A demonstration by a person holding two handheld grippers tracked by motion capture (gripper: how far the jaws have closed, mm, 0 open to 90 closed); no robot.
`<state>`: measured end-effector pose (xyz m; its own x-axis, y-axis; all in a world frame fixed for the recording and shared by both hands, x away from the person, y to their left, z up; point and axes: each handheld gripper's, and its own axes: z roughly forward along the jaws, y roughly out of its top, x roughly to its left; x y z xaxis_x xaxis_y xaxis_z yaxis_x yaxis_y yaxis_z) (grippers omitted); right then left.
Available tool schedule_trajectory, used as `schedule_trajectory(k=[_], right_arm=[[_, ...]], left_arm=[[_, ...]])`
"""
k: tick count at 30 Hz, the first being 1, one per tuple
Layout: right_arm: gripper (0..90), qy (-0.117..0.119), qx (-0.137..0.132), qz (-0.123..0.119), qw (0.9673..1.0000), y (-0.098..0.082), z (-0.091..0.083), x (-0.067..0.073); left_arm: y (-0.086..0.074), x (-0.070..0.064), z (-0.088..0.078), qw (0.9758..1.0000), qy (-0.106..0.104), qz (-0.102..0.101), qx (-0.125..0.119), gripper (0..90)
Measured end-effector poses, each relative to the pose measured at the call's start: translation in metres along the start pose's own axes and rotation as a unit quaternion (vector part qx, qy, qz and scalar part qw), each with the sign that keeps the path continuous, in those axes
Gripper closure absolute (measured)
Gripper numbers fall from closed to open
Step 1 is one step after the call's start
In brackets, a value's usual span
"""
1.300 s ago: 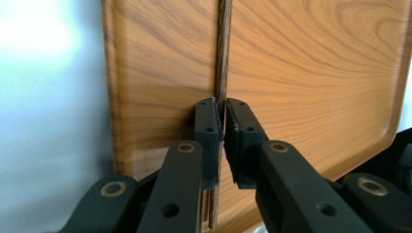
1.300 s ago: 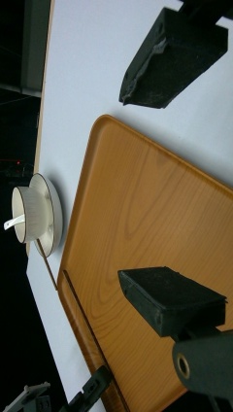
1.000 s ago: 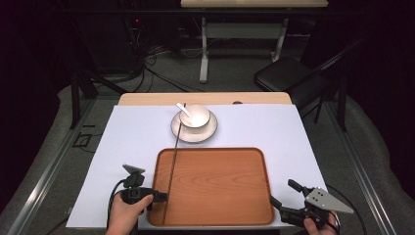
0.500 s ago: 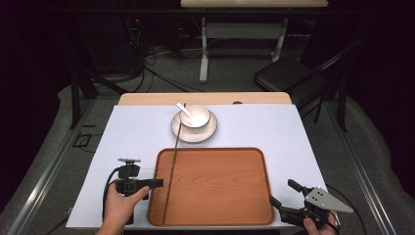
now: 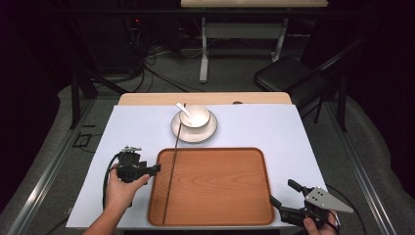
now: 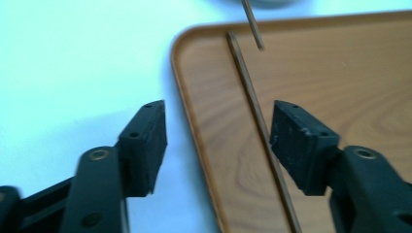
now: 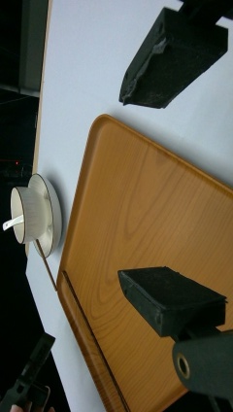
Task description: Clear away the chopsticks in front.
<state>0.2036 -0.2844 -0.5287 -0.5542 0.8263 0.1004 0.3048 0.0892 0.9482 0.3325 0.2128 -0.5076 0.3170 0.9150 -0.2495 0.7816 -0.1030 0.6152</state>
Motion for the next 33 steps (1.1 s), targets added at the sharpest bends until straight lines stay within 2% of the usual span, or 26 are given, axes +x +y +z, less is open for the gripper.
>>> schedule_trajectory(k=[9, 15, 19, 27, 33], right_arm=[[14.7, 0.0, 0.0, 0.0, 1.0, 0.0, 0.0, 0.0], [14.8, -0.001, -0.001, -0.002, 1.0, 0.0, 0.0, 0.0], [14.7, 0.0, -0.001, -0.002, 1.0, 0.0, 0.0, 0.0], [14.7, 0.0, -0.002, -0.003, 1.0, 0.0, 0.0, 0.0], [14.7, 0.0, -0.001, -0.002, 1.0, 0.0, 0.0, 0.0]], left_arm=[[0.025, 0.002, 0.006, 0.9998, 0.003, 0.01, -0.015, 36.3], [0.039, 0.002, 0.011, 0.9998, 0.008, 0.01, -0.012, 34.2], [0.047, 0.001, 0.013, 0.9996, 0.01, 0.016, -0.018, 34.2], [0.061, 0.001, 0.019, 0.9995, 0.015, 0.013, -0.024, 34.2], [0.07, 0.0, 0.028, 0.9996, 0.015, 0.011, -0.019, 34.4]])
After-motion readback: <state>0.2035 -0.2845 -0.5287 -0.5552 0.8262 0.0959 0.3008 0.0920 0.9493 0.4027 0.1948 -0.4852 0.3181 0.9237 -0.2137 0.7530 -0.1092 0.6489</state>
